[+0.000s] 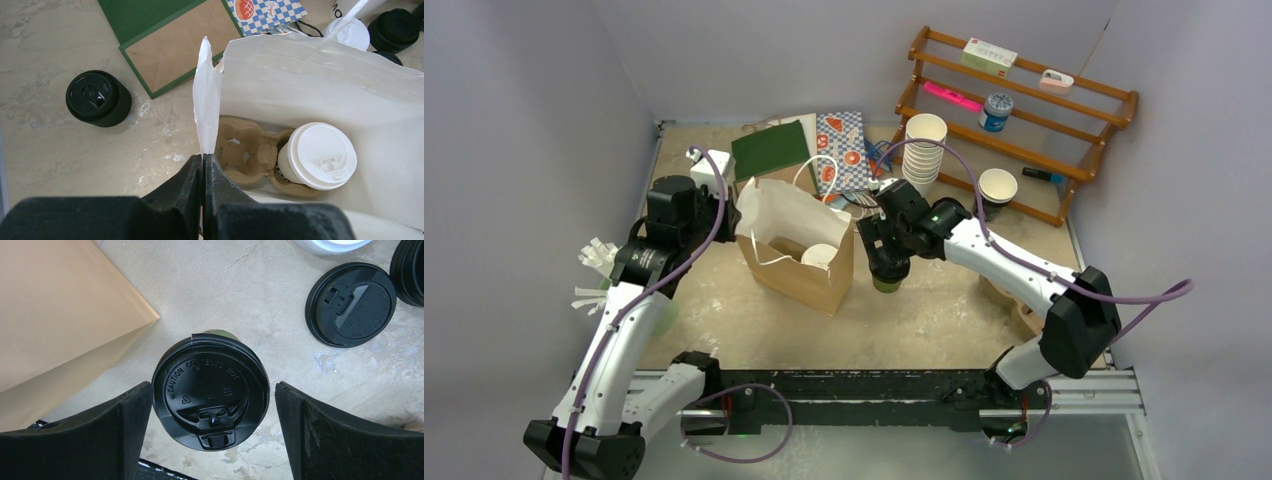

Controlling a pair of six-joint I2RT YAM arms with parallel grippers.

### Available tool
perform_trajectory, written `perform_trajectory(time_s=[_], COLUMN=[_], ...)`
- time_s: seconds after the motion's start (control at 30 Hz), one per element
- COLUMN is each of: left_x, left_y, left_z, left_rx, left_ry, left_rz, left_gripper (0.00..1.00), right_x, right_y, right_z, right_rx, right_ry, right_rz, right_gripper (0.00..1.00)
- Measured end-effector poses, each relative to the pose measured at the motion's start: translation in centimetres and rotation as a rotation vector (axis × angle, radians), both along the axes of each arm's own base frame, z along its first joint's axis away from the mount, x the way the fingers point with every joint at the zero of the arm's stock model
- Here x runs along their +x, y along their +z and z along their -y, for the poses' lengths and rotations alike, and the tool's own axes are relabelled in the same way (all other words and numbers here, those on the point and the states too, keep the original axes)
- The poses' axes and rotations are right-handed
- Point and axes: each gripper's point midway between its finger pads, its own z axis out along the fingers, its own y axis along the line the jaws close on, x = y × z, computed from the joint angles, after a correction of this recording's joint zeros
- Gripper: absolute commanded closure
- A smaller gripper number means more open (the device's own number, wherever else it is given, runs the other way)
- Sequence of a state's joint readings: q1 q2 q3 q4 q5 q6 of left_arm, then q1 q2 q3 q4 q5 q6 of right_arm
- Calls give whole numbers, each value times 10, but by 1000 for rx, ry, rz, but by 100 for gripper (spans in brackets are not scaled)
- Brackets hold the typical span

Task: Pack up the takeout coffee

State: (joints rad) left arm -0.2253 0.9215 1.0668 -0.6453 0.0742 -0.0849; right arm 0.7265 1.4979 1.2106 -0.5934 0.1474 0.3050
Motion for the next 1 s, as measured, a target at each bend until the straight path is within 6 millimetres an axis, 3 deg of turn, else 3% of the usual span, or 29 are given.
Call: perform_trajectory(time_s=[0.23, 0.7, 1.0], left_x=[0, 0, 0], left_y=[0, 0, 0], left_z=[0, 0, 0], left_rx=[0, 0, 1], left_ry=[0, -1, -1], left_rz=[0, 0, 0], left_gripper=[95, 95, 95], right_x=[-1, -11, -16], right_y=[-2, -5, -7], right_z=[1, 4, 5], right_rx=[-5, -13, -21], right_ry=[1, -27, -33], right_rz=[-6, -47, -63], right_gripper=[11, 7, 18])
